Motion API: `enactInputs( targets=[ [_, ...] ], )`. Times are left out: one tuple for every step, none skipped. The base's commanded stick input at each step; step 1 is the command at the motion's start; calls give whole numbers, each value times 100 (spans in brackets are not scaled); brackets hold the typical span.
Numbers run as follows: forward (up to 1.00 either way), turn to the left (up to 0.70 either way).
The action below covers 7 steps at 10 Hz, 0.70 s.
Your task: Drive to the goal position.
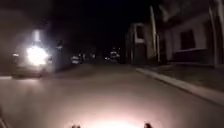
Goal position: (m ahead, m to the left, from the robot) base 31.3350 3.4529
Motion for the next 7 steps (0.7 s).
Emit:
enactInputs(
  targets=[
    [85,0],
    [85,0],
    [85,0],
    [85,0],
    [85,0],
    [85,0],
    [85,0]
  ],
)
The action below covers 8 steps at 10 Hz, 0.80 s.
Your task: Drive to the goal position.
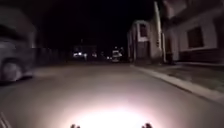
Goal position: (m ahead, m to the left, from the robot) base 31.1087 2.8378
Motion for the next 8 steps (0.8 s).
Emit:
enactInputs(
  targets=[
    [85,0],
    [85,0],
    [85,0],
    [85,0],
    [85,0],
    [85,0],
    [85,0],
    [85,0]
  ],
)
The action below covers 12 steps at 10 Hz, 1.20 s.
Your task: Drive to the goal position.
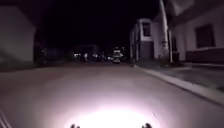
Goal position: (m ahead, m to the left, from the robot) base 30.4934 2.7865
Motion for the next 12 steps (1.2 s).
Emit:
enactInputs(
  targets=[
    [85,0],
    [85,0],
    [85,0],
    [85,0],
    [85,0],
    [85,0],
    [85,0],
    [85,0],
    [85,0],
    [85,0],
    [85,0],
    [85,0]
  ],
)
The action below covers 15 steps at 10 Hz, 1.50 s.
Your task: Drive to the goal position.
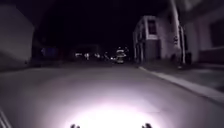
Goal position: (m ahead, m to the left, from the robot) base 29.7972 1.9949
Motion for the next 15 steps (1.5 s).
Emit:
enactInputs(
  targets=[
    [85,0],
    [85,0],
    [85,0],
    [85,0],
    [85,0],
    [85,0],
    [85,0],
    [85,0],
    [85,0],
    [85,0],
    [85,0],
    [85,0],
    [85,0],
    [85,0],
    [85,0]
  ],
)
